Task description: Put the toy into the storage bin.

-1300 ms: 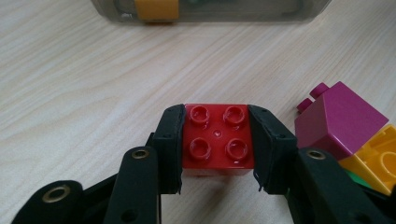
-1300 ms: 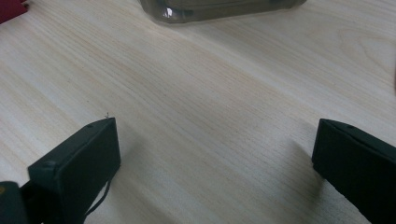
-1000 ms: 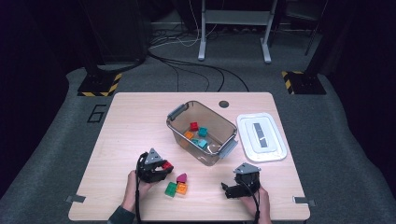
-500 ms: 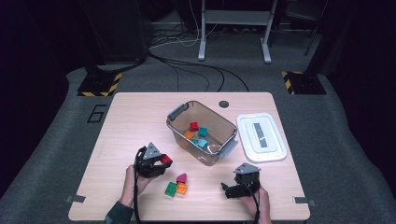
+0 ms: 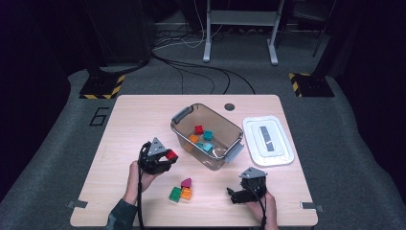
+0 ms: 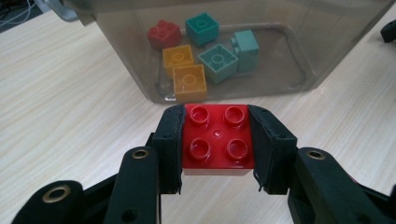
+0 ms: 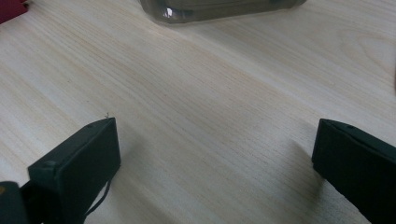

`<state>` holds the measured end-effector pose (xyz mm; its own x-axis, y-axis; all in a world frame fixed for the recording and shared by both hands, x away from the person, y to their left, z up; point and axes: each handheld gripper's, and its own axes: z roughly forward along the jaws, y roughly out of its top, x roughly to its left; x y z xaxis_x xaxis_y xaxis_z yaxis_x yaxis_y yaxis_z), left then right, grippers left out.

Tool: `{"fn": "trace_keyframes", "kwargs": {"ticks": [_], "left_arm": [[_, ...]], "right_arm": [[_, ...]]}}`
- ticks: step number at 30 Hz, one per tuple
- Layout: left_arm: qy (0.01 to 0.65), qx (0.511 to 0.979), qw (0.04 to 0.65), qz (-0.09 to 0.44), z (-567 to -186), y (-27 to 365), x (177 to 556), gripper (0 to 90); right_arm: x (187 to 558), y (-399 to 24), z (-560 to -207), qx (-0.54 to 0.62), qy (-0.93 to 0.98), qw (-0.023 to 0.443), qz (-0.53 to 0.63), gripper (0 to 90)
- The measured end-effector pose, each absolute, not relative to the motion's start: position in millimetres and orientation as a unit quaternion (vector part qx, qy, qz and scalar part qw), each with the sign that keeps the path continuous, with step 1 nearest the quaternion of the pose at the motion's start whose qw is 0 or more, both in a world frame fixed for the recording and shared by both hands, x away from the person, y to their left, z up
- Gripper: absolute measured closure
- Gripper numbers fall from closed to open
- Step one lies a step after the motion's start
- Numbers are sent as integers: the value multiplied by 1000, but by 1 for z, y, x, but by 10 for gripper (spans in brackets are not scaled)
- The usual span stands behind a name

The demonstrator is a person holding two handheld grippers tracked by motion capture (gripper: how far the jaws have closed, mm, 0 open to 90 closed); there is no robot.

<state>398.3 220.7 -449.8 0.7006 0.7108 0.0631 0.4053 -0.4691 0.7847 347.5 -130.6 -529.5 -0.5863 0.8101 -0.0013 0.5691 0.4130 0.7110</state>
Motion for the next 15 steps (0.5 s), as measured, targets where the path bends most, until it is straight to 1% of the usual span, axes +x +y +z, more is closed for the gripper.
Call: {"fn": "trace_keyframes", "kwargs": {"ticks": [15], "left_arm": [[328, 831, 399, 207, -431, 217, 414, 590]], "right_arm": [[347, -131, -530, 419, 822, 176, 343, 3]]}}
